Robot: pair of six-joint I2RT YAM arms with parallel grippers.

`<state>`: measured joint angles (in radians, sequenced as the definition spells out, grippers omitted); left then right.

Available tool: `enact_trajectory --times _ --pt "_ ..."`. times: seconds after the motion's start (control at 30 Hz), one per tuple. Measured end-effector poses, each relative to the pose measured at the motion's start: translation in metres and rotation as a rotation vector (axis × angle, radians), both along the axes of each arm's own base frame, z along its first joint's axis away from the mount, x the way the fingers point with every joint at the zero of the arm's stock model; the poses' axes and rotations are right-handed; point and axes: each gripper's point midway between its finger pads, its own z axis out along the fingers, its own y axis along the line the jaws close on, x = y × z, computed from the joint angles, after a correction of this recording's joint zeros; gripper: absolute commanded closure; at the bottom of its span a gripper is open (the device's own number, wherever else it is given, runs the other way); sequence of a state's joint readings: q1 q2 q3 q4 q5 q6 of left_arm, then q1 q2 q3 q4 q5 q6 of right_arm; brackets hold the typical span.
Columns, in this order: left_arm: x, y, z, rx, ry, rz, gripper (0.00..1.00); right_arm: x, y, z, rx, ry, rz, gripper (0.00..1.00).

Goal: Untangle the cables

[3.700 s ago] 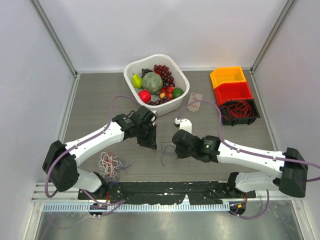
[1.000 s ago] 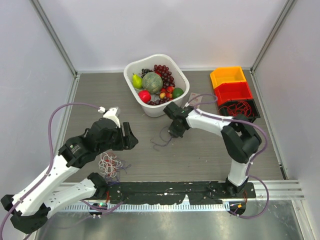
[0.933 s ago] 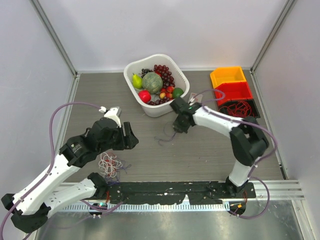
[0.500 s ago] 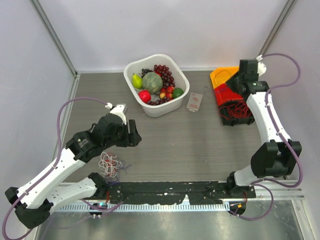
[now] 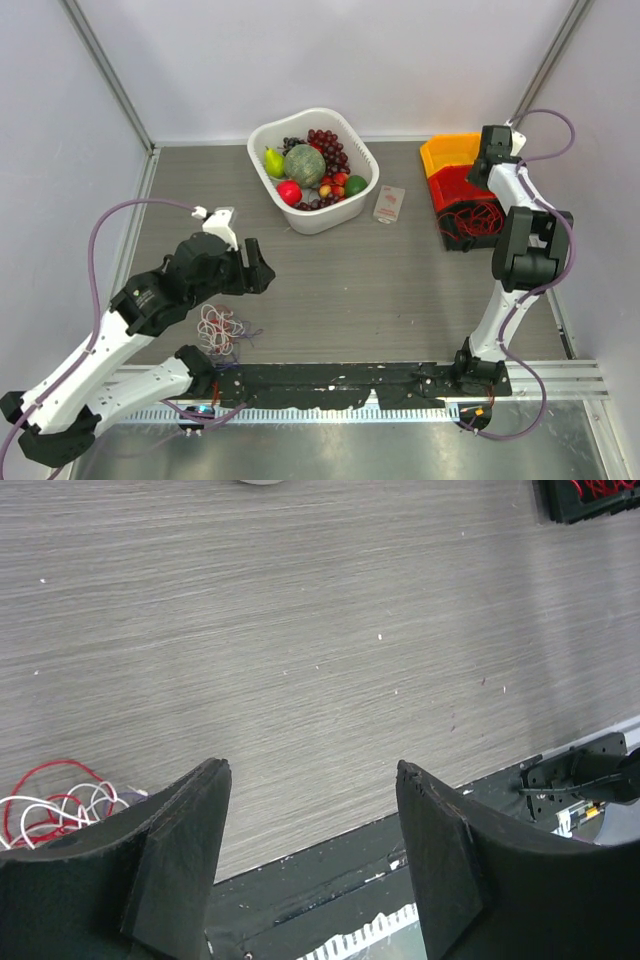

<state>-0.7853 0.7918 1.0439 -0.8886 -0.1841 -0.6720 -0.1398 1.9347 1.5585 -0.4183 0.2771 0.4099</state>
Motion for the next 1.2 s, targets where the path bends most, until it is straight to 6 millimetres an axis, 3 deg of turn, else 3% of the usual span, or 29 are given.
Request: enact_trajectory --times 0.07,0.13,0.27,0.33,0.53,0.67,0.73,0.87,0.93,1.0,1.1,1.2 --pt "0.0 0.004 0.0 0.004 -0.002 0.017 0.28 -0.002 -0.001 -0.01 -0.023 0.034 0.023 0.95" --pt "0.0 0.008 -0.003 0.01 0.01 0.048 0.25 -0.002 -0.003 -0.01 -0.043 0.043 0.035 0.83" --pt "0.001 0.016 -0.019 0.063 0.075 0.113 0.18 0.004 -0.008 -0.001 -0.07 0.058 0.035 0.6" --pt "0.0 0.02 -0.03 0.1 0.115 0.143 0.17 0.008 -0.009 0.005 -0.078 0.06 0.025 0.54" --pt "0.002 0.042 -0.056 0.196 0.24 0.266 0.03 -0.011 -0.008 0.014 -0.082 0.109 0.015 0.52" --pt "0.006 0.073 -0.068 0.181 0.307 0.445 0.0 -0.031 0.009 0.042 -0.084 0.092 0.044 0.5" --pt "0.004 0.094 -0.082 0.154 0.364 0.568 0.0 -0.043 0.043 0.068 -0.093 0.048 0.112 0.5" --pt "-0.016 0.122 -0.112 0.146 0.517 0.767 0.0 -0.072 0.167 0.117 -0.037 -0.094 0.398 0.5" --pt "-0.027 0.128 -0.126 0.165 0.598 0.824 0.0 -0.101 0.228 0.126 0.043 -0.131 0.554 0.5" --pt "-0.035 0.129 -0.141 0.186 0.664 0.851 0.01 -0.126 0.258 0.123 0.1 -0.13 0.633 0.5" --pt "-0.046 0.123 -0.169 0.206 0.776 0.856 0.37 -0.162 0.292 0.1 0.155 -0.074 0.715 0.51" --pt "-0.053 0.101 -0.2 0.152 0.901 0.8 0.69 -0.193 0.314 0.068 0.182 0.014 0.776 0.51"
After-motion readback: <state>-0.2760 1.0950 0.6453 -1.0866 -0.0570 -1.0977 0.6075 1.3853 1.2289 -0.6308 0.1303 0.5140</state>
